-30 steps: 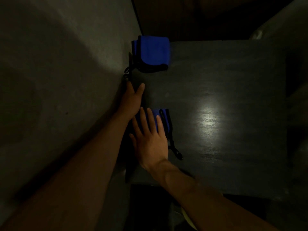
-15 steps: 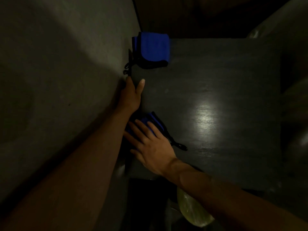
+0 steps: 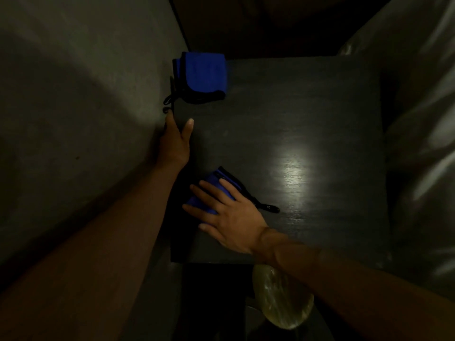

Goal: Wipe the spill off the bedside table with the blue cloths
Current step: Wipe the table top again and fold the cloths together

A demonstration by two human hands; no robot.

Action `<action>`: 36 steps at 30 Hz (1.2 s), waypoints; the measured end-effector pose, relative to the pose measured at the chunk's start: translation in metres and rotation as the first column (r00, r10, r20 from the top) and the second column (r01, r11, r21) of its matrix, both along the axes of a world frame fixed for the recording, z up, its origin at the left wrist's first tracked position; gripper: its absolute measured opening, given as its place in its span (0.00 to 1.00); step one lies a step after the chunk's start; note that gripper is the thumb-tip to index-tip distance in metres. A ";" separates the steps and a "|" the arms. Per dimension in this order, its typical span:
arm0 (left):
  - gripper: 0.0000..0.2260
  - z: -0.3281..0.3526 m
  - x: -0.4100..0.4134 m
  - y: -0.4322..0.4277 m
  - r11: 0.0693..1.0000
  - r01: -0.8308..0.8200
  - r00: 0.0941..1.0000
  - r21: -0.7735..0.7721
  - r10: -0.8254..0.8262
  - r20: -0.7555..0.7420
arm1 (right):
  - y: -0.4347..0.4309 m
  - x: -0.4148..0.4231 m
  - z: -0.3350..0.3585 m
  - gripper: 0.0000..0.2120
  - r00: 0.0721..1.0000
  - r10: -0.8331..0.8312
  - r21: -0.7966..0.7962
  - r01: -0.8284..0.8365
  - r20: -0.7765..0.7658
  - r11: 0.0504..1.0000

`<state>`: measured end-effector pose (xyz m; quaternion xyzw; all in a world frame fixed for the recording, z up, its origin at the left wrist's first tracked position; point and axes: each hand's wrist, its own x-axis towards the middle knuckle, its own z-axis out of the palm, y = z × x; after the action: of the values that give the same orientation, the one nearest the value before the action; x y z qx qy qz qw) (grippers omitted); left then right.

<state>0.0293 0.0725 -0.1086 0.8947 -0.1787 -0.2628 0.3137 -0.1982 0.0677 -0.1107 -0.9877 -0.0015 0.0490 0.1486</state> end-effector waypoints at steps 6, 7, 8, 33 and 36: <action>0.30 -0.004 -0.002 0.000 0.999 -0.014 0.999 0.035 0.012 0.049 | -0.023 -0.023 0.003 0.26 0.999 -0.004 -0.044 0.002 -0.042 0.999; 0.28 -0.004 -0.001 0.000 0.999 0.001 0.998 0.045 -0.004 0.066 | -0.028 -0.028 0.004 0.26 0.999 -0.004 -0.053 0.001 -0.053 0.999; 0.27 -0.003 -0.001 0.000 0.998 0.014 0.997 0.055 -0.018 0.073 | -0.034 -0.034 0.004 0.26 0.998 -0.008 -0.062 0.004 -0.063 0.998; 0.23 0.016 -0.005 -0.006 0.992 0.017 0.993 0.126 -0.032 0.113 | -0.139 -0.156 0.014 0.28 0.952 -0.225 -0.262 0.167 -0.208 0.950; 0.24 0.016 -0.005 -0.006 0.990 0.021 0.992 0.139 -0.038 0.117 | -0.146 -0.167 0.014 0.28 0.943 -0.255 -0.268 0.195 -0.213 0.943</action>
<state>0.0246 0.0670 -0.0924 0.9256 -0.1917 -0.2252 0.2361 -0.3652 -0.0780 -0.0962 -0.9784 0.1365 0.1526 0.0301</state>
